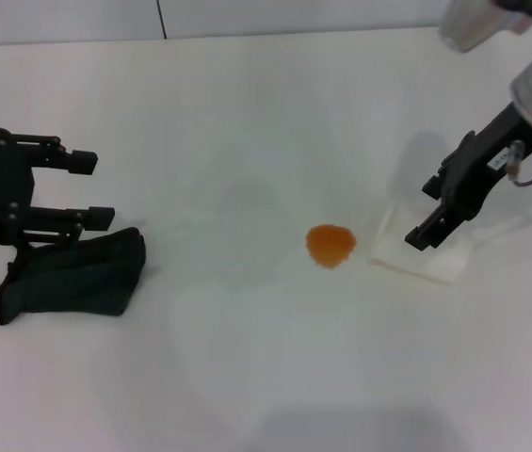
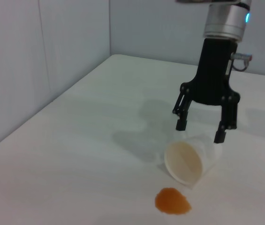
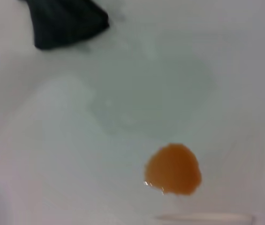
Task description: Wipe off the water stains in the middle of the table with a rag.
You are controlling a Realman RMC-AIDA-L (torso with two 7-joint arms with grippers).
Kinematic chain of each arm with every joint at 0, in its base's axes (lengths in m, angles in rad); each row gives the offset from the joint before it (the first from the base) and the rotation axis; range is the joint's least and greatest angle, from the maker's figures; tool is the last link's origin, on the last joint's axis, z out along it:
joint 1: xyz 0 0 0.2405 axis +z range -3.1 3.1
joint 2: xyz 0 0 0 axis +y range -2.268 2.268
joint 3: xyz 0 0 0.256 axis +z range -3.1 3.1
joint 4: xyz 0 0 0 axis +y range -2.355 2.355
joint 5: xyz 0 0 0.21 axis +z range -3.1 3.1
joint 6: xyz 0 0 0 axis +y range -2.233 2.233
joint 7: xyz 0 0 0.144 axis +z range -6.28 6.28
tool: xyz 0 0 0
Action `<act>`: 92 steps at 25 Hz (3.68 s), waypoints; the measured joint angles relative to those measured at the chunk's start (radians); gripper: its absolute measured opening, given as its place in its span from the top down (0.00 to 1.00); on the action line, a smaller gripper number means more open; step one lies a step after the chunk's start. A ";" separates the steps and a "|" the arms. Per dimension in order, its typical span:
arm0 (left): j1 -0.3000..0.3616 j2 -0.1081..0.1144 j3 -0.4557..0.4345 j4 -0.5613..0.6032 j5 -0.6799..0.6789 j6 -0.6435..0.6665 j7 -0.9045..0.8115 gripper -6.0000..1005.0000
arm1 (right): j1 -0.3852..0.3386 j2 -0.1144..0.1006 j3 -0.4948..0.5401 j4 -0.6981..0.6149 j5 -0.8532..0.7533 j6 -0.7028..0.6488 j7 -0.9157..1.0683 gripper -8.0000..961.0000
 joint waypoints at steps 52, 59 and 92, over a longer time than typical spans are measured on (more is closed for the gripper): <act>-0.006 -0.021 0.003 -0.005 0.021 -0.002 0.002 0.28 | -0.091 0.004 -0.140 -0.076 0.020 0.152 0.085 0.23; -0.020 -0.013 0.003 -0.001 0.021 0.006 -0.034 0.28 | -0.235 0.005 0.001 -0.153 0.240 0.171 -0.119 0.30; -0.058 -0.007 0.037 0.002 0.049 0.029 -0.077 0.28 | -0.448 0.012 -0.007 0.620 1.290 0.380 -1.464 0.44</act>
